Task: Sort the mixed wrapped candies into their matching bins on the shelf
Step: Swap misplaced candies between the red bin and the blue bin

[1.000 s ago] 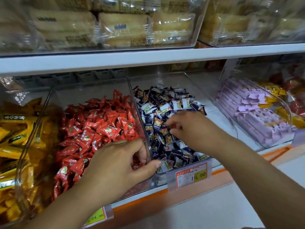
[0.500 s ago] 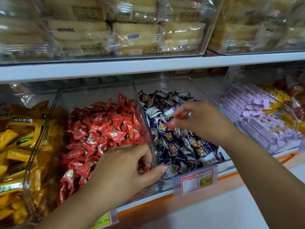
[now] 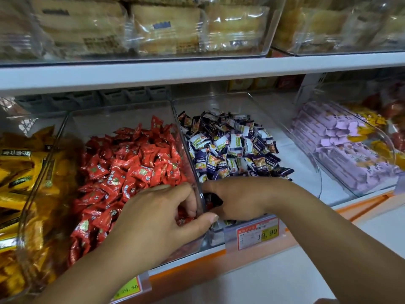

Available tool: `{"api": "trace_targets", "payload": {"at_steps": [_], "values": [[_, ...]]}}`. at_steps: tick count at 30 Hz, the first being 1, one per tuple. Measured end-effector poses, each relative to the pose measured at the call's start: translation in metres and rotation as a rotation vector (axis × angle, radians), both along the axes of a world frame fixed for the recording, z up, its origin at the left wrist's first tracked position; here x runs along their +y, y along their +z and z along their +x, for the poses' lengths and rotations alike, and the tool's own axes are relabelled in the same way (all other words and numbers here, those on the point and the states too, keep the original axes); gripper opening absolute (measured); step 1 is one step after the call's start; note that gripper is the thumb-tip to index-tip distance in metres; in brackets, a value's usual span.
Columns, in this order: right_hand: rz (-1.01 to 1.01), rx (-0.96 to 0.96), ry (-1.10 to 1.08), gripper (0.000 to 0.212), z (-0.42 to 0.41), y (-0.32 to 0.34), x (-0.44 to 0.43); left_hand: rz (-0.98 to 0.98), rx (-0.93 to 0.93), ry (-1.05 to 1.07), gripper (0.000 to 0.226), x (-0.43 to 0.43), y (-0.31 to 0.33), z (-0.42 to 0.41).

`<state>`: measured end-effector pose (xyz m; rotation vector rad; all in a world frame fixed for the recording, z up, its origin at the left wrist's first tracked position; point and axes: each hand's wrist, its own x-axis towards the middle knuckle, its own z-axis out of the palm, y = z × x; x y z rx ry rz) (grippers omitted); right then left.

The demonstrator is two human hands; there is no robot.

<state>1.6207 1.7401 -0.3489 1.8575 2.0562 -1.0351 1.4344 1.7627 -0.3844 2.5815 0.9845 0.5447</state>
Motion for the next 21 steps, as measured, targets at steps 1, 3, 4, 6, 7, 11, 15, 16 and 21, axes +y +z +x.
{"api": "trace_targets", "payload": {"at_steps": [1,3,4,6,7,11,15,16,21], "values": [[-0.016,0.009,0.001,0.047,0.0,-0.005,0.002,0.008,0.002,0.0,0.051,0.0,0.0,0.0],[-0.006,0.016,0.009,0.058,0.003,-0.015,0.006,0.014,0.001,0.003,0.05,-0.001,-0.001,0.0],[0.002,0.017,0.003,0.063,0.004,-0.018,0.007,0.008,0.001,0.006,0.051,-0.002,-0.001,0.0],[0.008,0.045,-0.035,0.066,0.006,-0.022,0.009,-0.003,0.007,0.019,0.053,-0.002,-0.001,-0.001],[0.007,0.066,-0.051,0.068,0.006,-0.023,0.01,-0.004,0.004,0.024,0.053,-0.002,-0.001,-0.001],[0.019,0.135,-0.113,0.071,0.01,-0.028,0.01,-0.012,-0.001,0.018,0.051,-0.002,0.0,0.0],[0.049,0.29,-0.223,0.052,0.018,-0.032,0.006,-0.018,0.017,0.015,0.052,-0.002,0.002,0.0],[0.068,0.315,-0.245,0.049,0.021,-0.031,0.004,-0.014,0.023,0.012,0.052,-0.002,0.003,0.001],[0.294,0.358,-0.354,0.025,0.034,-0.017,0.002,-0.025,0.031,0.002,0.051,-0.002,0.005,0.001]]}}
